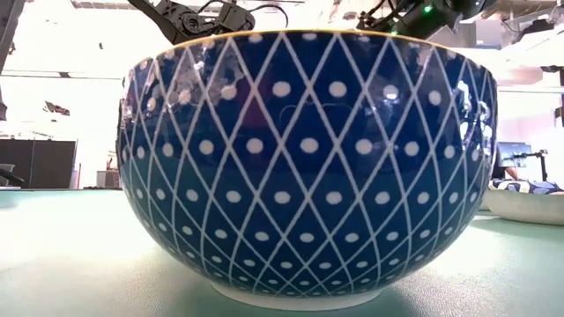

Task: Place and stack bowls onto a shelf
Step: Stack the light blue patterned bowl on top of the blue patterned bowl on the shelf

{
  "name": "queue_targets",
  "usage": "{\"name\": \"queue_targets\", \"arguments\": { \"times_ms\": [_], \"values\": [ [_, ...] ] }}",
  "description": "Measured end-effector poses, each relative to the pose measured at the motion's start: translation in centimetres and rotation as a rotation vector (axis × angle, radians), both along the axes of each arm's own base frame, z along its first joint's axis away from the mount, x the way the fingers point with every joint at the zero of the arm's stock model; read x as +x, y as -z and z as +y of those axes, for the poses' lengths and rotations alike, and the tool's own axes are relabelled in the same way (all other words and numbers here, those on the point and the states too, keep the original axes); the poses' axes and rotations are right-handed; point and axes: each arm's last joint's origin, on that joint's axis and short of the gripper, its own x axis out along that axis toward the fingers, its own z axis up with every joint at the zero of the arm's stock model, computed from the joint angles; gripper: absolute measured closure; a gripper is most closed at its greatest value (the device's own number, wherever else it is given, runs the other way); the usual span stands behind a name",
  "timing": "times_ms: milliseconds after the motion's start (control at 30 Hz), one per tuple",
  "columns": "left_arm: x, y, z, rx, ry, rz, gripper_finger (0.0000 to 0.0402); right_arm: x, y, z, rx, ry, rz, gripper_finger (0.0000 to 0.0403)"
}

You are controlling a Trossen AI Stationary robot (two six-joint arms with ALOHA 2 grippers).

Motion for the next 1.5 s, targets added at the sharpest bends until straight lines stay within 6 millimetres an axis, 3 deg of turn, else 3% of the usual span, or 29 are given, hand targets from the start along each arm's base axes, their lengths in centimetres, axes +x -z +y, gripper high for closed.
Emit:
{"name": "queue_targets", "arguments": {
  "times_ms": [433,700,1033,1500],
  "values": [
    [0.7,0.3,-1.4,-0.014,0.034,0.025,0.0396,-0.3,-0.4,-1.7,-0.131,0.009,0.037,0.0296],
    [0.6,1.0,-2.0,-0.057,0.041,0.102,0.0396,-1.1,-2.5,-1.3,-0.12,0.029,-0.079,0.0296],
    [-1.1,-3.1,-1.6,0.097,-0.01,-0.029,0.0396,-2.3,-3.1,-0.7,-0.028,0.06,-0.136,0.0296],
    [-0.7,-3.7,-1.7,0.197,0.021,-0.066,0.0396,-2.2,-3.2,-0.6,-0.029,0.055,-0.141,0.0296]
  ]
}}
